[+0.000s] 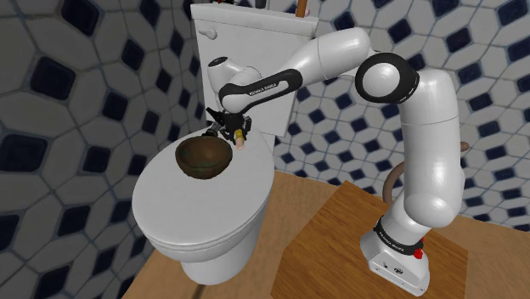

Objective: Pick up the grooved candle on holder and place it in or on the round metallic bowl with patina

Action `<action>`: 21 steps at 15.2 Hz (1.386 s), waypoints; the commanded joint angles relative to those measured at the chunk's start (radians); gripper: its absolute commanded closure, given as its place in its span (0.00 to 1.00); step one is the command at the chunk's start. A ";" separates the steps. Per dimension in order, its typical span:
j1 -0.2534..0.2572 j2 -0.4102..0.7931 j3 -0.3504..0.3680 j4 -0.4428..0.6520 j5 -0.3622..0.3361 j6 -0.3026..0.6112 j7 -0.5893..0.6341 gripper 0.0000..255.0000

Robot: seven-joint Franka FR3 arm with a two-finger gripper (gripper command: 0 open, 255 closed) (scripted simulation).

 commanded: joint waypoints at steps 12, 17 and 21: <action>0.000 -0.039 0.008 0.048 0.018 -0.082 -0.025 1.00; 0.001 -0.057 0.012 0.088 0.027 -0.137 -0.041 1.00; 0.004 -0.068 0.014 0.125 0.033 -0.183 -0.053 1.00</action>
